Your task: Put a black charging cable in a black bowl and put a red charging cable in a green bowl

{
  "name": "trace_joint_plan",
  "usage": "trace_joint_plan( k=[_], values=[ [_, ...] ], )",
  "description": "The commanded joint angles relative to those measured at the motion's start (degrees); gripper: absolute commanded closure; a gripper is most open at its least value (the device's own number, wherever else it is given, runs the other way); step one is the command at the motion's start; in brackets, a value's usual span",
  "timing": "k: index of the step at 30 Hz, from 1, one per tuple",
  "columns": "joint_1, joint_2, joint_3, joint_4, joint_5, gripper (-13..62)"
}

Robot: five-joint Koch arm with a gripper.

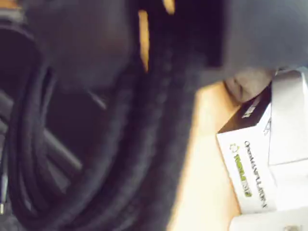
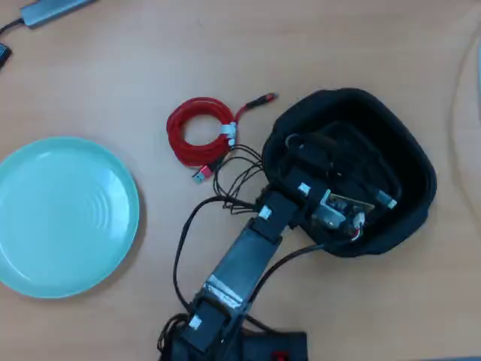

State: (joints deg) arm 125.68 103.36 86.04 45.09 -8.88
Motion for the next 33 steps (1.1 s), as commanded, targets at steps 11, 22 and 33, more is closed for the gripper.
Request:
trace_joint_plan(
  k=[11,22,33],
  values=[
    [5.4,-7.9,1.1,-7.5,8.8,24.7],
    [6.2,-7.9,0.6,-7.7,8.3,15.4],
    [-7.2,1.9,1.1,-7.8,7.6,15.4]
  ],
)
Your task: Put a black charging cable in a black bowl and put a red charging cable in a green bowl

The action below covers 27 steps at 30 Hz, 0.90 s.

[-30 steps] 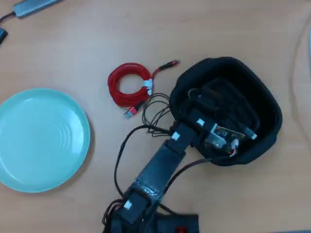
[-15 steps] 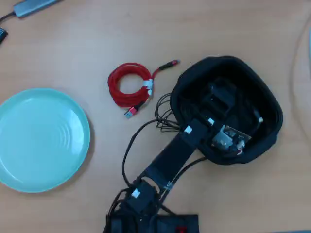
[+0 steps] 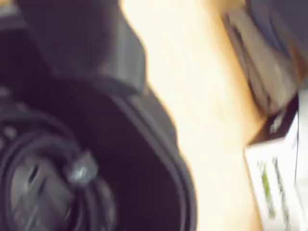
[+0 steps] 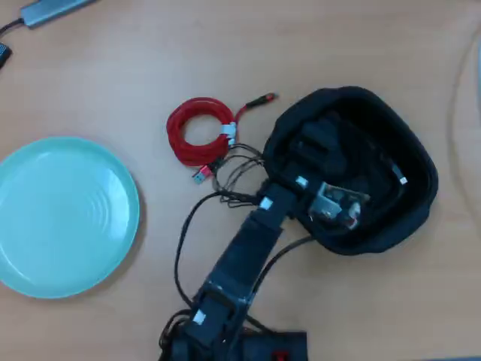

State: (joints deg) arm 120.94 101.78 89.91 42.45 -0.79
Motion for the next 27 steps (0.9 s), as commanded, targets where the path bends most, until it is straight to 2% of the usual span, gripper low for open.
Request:
trace_joint_plan(
  k=[1,6,11,27],
  values=[
    [-4.5,3.9,-2.8,-5.2,-0.4,15.5],
    [-16.3,4.0,-2.4,-4.3,-1.0,15.4],
    [-25.0,3.6,4.7,-2.8,1.7,15.4],
    [-45.6,3.0,8.2,8.2,45.0,15.3]
  ],
)
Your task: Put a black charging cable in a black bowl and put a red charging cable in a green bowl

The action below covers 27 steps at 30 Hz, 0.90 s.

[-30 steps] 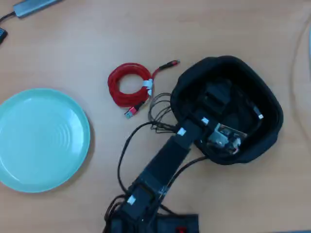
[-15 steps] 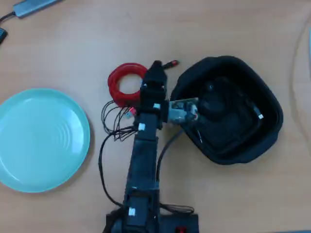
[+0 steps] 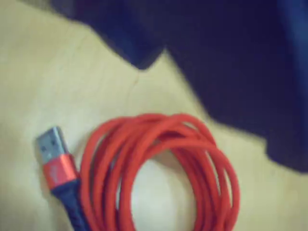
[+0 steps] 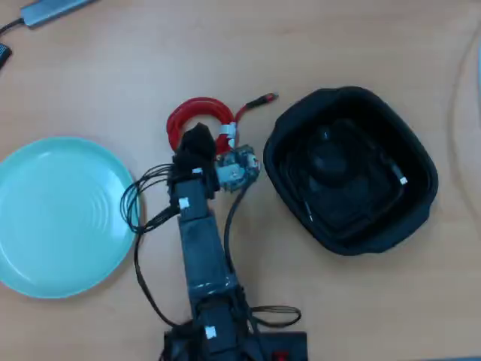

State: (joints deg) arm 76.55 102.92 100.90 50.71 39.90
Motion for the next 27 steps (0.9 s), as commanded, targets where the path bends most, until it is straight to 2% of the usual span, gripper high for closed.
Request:
trace_joint_plan(
  k=[1,5,11,19,27],
  values=[
    [-1.8,1.6,-3.1,-0.1,5.4,15.3],
    [-3.6,-5.5,-5.5,0.0,6.4,15.2],
    [-3.6,-19.1,-17.0,5.1,6.1,15.2],
    [-2.8,-26.1,-25.1,13.6,6.7,15.1],
    [-2.9,-29.3,-28.1,15.9,13.5,15.2]
  ],
)
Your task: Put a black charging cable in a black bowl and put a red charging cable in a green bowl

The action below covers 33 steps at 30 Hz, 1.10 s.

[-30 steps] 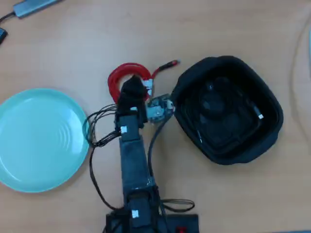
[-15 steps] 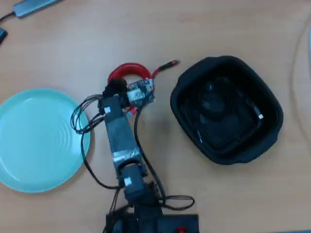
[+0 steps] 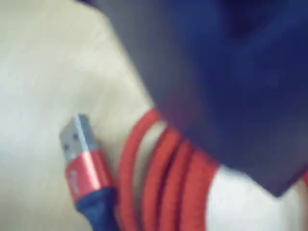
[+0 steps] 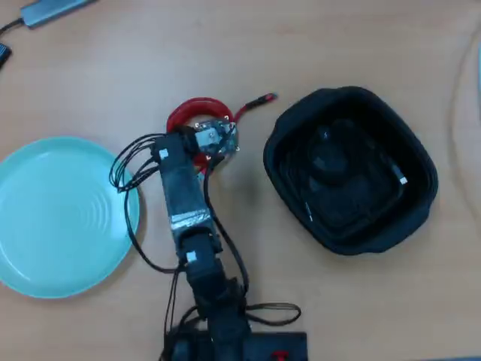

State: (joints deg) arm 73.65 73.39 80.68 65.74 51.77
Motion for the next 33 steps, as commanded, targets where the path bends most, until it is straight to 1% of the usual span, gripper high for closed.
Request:
trace_joint_plan(
  k=[1,10,22,24,29,33],
  values=[
    [0.0,-0.2,-8.1,1.0,1.7,15.2],
    [-0.6,-7.7,-13.3,1.1,3.2,15.4],
    [-1.5,-11.1,-13.1,1.3,3.2,16.3],
    [-1.6,-11.2,-13.1,2.2,3.3,19.5],
    [-1.5,-11.2,-13.1,2.9,3.3,35.9],
    [-1.5,-11.2,-13.0,3.0,3.3,45.0]
  ],
)
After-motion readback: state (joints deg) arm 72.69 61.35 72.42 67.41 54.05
